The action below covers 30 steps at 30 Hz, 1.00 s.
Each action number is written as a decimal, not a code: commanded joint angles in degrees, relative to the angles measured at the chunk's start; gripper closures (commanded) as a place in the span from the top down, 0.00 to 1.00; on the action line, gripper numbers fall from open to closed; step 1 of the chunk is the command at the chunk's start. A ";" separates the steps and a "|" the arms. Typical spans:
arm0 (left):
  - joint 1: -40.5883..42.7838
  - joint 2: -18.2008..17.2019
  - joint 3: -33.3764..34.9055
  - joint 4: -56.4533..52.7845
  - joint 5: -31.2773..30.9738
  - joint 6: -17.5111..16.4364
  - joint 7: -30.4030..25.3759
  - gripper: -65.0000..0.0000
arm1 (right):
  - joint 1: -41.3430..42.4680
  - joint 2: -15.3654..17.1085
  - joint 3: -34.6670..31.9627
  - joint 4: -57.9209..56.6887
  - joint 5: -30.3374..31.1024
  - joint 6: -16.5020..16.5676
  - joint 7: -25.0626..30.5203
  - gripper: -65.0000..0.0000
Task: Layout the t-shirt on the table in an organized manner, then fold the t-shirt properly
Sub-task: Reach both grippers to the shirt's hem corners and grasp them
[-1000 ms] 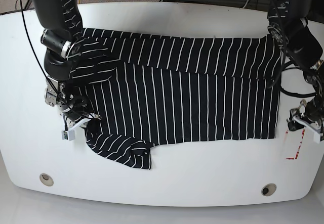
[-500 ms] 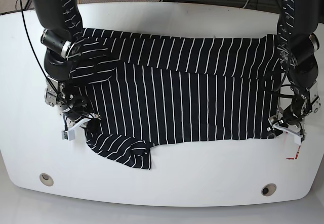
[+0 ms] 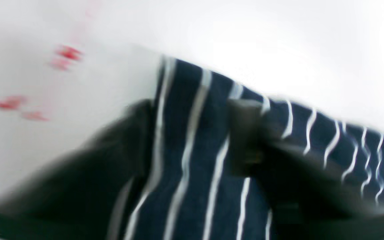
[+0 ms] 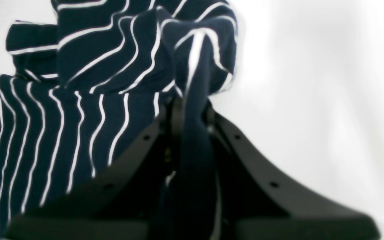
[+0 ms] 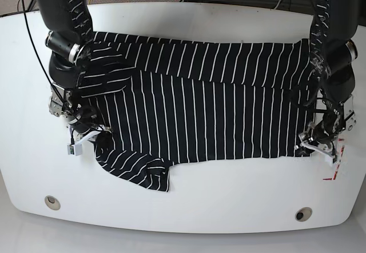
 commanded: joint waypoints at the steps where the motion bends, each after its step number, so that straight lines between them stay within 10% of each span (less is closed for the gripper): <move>1: -1.20 0.01 1.42 0.50 -0.13 -0.24 0.96 0.15 | 1.00 0.67 0.06 2.80 -0.64 -0.21 -0.19 0.09; 30: 2.14 2.21 -0.16 23.97 -0.31 -7.27 12.74 0.00 | -1.11 -1.26 -0.02 23.55 -0.64 -0.21 -13.20 0.09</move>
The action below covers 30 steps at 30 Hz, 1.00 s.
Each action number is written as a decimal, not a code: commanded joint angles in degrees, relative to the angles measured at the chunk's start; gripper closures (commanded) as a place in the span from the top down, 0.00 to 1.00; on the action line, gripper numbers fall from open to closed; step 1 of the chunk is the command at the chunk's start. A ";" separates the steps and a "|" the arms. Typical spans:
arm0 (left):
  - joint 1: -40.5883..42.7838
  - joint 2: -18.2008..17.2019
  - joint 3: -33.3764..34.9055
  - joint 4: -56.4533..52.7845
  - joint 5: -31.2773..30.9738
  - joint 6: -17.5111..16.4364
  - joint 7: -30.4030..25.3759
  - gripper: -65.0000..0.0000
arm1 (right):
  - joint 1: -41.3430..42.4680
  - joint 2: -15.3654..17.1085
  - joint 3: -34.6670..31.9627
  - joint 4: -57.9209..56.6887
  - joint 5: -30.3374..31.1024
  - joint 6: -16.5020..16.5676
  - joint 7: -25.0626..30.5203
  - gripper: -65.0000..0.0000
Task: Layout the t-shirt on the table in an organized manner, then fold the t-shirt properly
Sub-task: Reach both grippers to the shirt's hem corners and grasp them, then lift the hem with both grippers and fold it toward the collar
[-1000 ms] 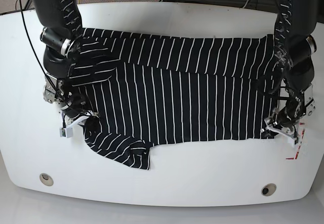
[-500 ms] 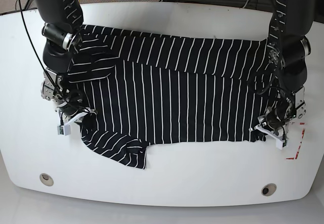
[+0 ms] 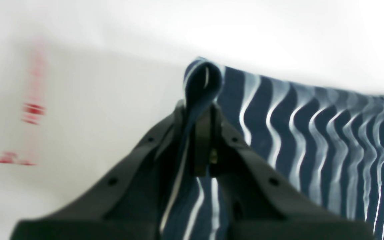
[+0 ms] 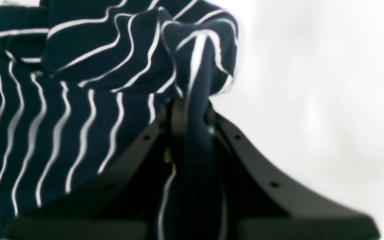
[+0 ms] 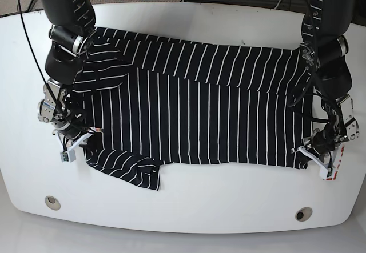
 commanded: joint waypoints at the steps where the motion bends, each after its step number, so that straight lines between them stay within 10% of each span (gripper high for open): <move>1: -1.58 -0.56 -0.25 4.11 -0.64 -1.13 0.48 0.00 | 1.99 -0.30 0.02 6.38 0.85 0.12 -1.47 0.09; 30: 3.17 -0.74 -0.34 8.24 -0.64 -4.30 3.38 0.00 | -9.53 -0.56 0.02 12.10 1.46 0.12 -6.57 0.10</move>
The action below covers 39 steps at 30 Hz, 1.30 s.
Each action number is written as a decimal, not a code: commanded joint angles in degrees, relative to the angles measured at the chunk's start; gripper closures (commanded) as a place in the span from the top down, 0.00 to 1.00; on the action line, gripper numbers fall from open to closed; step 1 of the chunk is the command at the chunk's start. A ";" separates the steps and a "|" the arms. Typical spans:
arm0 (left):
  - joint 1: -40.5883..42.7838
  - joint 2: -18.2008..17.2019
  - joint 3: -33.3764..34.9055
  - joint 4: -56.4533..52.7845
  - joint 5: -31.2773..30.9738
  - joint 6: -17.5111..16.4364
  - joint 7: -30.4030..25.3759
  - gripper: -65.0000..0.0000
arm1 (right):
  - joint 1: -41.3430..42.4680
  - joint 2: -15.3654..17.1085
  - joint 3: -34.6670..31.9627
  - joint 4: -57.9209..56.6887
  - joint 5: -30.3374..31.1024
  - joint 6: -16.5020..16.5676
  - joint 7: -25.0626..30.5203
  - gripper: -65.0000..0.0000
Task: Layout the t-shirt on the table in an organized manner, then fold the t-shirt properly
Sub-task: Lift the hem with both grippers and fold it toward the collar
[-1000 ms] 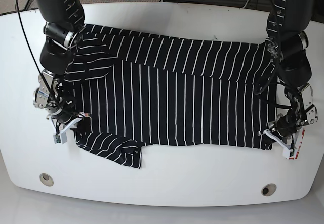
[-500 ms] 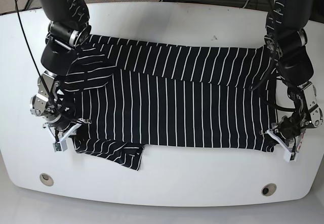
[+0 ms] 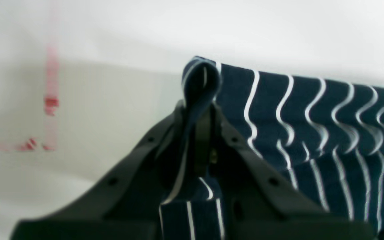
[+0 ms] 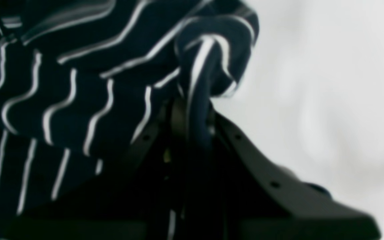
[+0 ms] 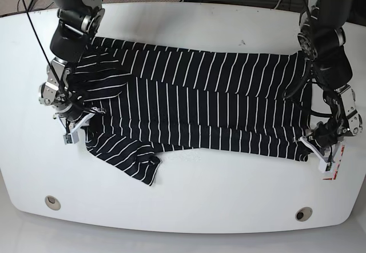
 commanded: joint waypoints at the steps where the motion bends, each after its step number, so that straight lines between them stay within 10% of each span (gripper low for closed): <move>1: -1.68 -0.85 -0.10 1.09 -0.66 -0.23 -1.21 0.00 | 0.83 0.68 -0.02 0.90 -0.79 -0.16 -1.32 0.10; 16: -0.45 -0.94 -0.10 0.83 -0.66 -0.49 -1.30 0.00 | 5.23 0.77 0.06 4.68 -0.79 -0.16 -1.41 0.94; 27: 1.13 -0.85 -0.01 1.27 -0.66 -0.49 -1.30 0.00 | 14.37 1.12 0.06 -5.25 -1.32 -0.16 0.70 0.92; 39: 1.48 -0.94 -0.01 1.27 -0.66 -0.49 -1.30 0.00 | 18.41 3.67 -0.02 -23.36 -1.40 -0.16 15.64 0.87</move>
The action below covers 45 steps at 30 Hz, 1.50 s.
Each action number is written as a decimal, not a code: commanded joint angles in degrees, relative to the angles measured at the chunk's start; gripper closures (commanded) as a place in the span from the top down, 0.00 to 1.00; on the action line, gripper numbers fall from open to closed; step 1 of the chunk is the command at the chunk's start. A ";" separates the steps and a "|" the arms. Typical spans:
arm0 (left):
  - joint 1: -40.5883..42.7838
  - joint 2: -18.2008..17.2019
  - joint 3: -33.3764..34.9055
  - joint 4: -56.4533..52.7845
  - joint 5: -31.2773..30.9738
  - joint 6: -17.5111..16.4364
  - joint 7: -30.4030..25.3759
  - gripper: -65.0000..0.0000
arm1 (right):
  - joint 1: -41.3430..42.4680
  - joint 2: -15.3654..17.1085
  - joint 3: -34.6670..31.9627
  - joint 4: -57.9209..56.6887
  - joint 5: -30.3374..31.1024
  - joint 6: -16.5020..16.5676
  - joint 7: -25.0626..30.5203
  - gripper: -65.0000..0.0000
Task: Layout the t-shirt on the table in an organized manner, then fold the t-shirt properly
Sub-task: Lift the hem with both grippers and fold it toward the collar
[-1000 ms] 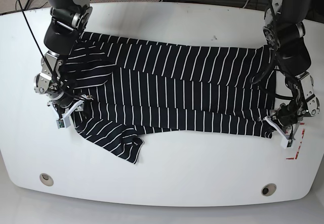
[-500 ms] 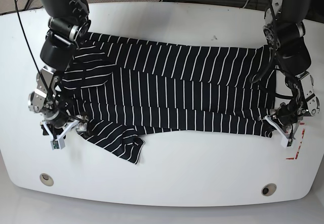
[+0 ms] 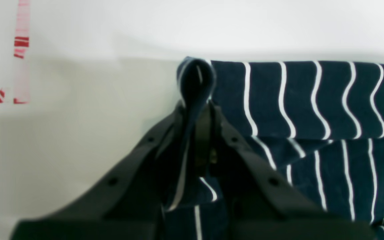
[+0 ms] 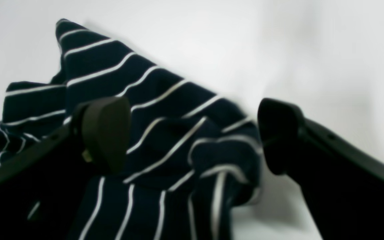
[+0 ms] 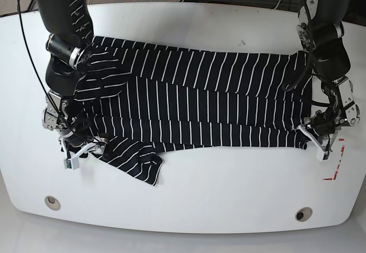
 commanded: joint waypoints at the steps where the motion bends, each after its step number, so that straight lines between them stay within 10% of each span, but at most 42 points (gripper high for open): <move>1: -1.86 -0.96 -0.03 1.16 -0.83 -0.25 -1.25 0.00 | 2.35 1.75 0.00 -1.27 0.98 0.56 3.86 0.87; 20: -1.86 -1.05 -0.03 1.16 -0.83 -0.25 -1.25 0.00 | -1.96 1.57 -4.84 -2.06 1.16 0.43 4.22 0.86; 37: -1.77 -1.05 0.32 1.16 -0.57 -0.34 -1.25 0.00 | -0.99 1.13 -7.12 -0.21 0.98 0.43 4.04 0.05; 45: -1.86 -1.05 0.41 1.25 -0.66 -2.45 -1.08 0.00 | -1.17 1.13 -7.21 5.77 0.98 0.56 1.05 0.00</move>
